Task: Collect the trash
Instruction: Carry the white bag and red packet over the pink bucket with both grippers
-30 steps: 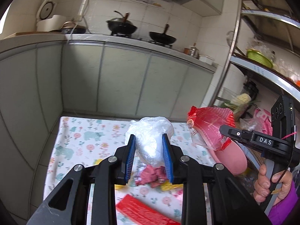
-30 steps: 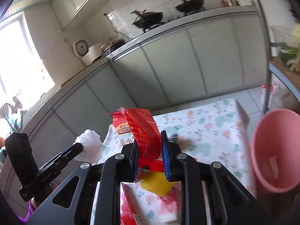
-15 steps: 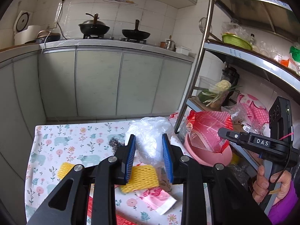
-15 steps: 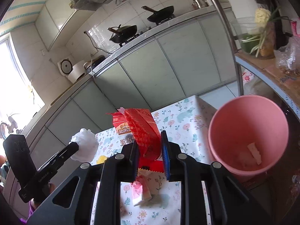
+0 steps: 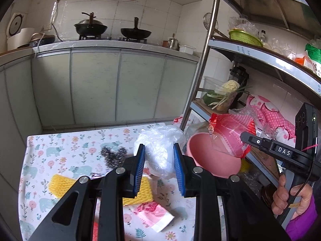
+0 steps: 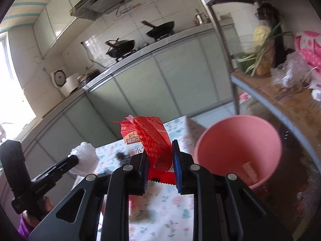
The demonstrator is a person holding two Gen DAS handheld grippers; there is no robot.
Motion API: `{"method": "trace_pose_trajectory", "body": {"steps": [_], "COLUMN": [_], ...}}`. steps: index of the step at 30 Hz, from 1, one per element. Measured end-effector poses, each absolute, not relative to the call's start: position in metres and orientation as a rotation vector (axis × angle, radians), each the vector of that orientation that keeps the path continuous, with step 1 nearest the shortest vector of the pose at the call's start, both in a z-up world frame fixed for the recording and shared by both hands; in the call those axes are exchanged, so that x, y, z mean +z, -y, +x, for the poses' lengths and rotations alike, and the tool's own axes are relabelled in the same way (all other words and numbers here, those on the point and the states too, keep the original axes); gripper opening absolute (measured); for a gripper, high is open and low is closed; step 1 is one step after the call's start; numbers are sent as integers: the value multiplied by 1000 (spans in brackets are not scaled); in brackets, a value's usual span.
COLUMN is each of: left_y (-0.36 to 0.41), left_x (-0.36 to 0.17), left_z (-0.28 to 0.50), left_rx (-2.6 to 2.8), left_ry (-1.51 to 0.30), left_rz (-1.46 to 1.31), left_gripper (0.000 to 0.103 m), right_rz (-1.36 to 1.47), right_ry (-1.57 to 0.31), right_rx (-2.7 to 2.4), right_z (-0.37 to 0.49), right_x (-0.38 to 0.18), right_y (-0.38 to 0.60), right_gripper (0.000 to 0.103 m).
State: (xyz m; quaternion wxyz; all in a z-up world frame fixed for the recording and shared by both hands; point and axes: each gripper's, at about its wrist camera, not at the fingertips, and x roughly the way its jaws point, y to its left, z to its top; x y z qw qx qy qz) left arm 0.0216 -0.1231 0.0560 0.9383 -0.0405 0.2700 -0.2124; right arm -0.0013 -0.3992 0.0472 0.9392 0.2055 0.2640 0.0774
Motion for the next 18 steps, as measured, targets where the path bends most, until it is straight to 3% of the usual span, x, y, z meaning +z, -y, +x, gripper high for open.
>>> {"method": "trace_pose_trajectory", "body": {"steps": [18], "left_y": [248], "left_x": [23], "left_z": [74], "left_rx": [-637], "left_ry": [-658], "left_rz": [4], "left_gripper": [28], "right_rz": [467], "right_ry": [-593], "right_rx": [-72], "right_z": [11], "right_x": [-1], "right_y": [473], "right_gripper": [21]}}
